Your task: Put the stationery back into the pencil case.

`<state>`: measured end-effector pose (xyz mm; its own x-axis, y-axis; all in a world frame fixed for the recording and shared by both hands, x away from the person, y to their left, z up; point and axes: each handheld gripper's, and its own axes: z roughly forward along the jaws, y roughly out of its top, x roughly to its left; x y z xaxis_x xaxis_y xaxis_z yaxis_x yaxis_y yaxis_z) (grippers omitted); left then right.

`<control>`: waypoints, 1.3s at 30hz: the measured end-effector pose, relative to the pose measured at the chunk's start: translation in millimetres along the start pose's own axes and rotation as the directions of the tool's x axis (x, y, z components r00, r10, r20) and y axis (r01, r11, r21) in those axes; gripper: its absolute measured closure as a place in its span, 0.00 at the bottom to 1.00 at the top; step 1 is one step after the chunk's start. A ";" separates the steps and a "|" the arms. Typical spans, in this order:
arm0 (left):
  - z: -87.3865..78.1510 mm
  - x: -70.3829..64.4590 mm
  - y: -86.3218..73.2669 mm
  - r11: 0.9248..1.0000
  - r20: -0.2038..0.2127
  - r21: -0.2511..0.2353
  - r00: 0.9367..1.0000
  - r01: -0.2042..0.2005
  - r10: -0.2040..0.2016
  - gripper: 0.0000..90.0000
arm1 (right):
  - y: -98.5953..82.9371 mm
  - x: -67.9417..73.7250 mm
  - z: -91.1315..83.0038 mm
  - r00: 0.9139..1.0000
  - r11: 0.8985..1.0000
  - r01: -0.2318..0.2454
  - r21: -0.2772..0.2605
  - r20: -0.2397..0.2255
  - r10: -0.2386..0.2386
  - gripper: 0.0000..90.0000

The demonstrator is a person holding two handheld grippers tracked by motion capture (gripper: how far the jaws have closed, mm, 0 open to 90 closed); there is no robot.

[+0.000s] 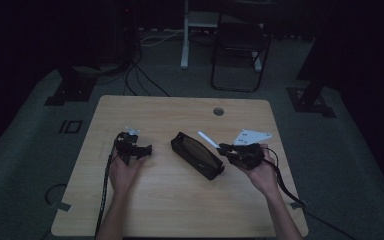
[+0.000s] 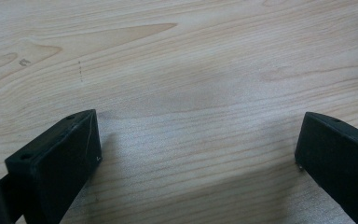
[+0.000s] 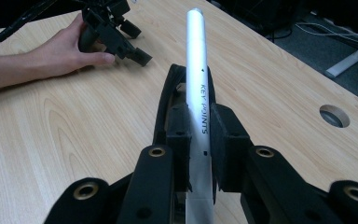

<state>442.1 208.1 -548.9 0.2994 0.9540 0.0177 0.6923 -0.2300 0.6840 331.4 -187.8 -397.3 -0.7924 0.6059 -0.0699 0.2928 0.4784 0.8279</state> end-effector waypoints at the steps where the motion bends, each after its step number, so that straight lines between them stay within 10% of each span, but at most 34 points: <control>1: 0.0 0.0 0.0 1.000 0.000 0.000 1.000 0.000 0.000 0.01 | 1.7 0.1 1.6 1.000 1.000 0.003 0.000 0.005 -0.003 0.88; 39: 0.0 0.0 0.0 1.000 0.000 0.000 1.000 0.000 0.000 0.01 | 20.2 -13.0 34.3 0.999 0.999 -0.051 0.000 -0.008 0.051 0.88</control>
<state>442.1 208.1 -548.9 0.2992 0.9540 0.0176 0.6921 -0.2297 0.6843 366.0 -164.2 -398.8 -0.7809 0.6243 -0.0229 0.3326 0.4466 0.8306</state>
